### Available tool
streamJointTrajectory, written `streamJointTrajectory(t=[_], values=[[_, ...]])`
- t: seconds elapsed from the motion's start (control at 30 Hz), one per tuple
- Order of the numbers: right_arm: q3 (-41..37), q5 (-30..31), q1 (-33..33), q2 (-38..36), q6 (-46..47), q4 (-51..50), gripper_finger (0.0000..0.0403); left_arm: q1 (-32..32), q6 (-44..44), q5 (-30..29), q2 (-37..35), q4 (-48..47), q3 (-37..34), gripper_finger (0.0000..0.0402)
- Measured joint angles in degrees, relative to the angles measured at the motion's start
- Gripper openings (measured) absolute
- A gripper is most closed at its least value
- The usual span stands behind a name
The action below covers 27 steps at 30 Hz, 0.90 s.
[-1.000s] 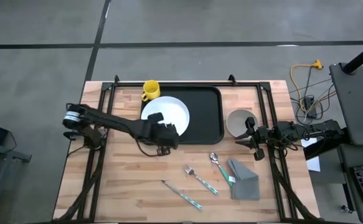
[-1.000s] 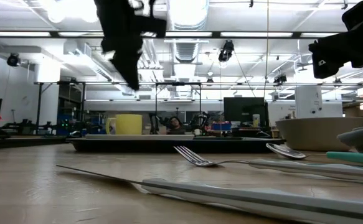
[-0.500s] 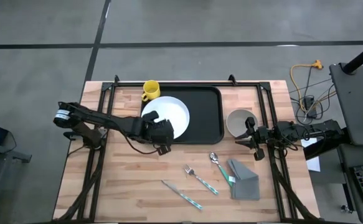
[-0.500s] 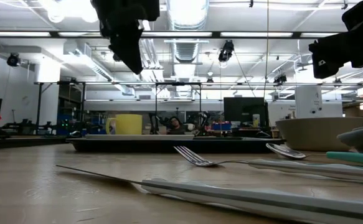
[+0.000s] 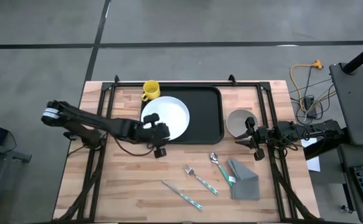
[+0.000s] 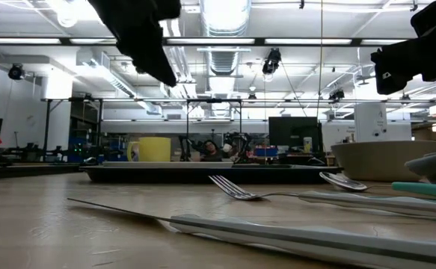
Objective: Set up tray
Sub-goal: Put the gray bowl on top of the plate on the black serving tray
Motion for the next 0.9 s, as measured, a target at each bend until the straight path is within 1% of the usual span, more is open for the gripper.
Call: streamJointTrajectory(t=[0.2,0.37,0.57,0.73,0.9], values=[[0.00,-0.01,0.00,-0.01,-0.07,0.02,0.0068,0.02,1.07,0.02,-11.27,12.36,-10.27,0.0102],[0.00,-0.01,0.02,-0.01,-0.07,-0.01,0.0068,0.02,0.34,0.21,-21.01,20.38,-20.72,0.0102],[0.00,-0.01,0.00,0.01,-0.06,0.01,0.0068,0.02,-0.11,3.57,-31.26,35.96,-32.54,0.0102],[0.00,0.00,0.00,0.01,-0.03,-0.01,0.0068,0.02,-0.09,3.60,-38.10,43.62,-38.18,0.0102],[0.00,-0.01,0.00,0.01,-0.01,-0.01,0.0068,0.02,-0.05,3.60,-44.13,44.40,-40.75,0.0102]])
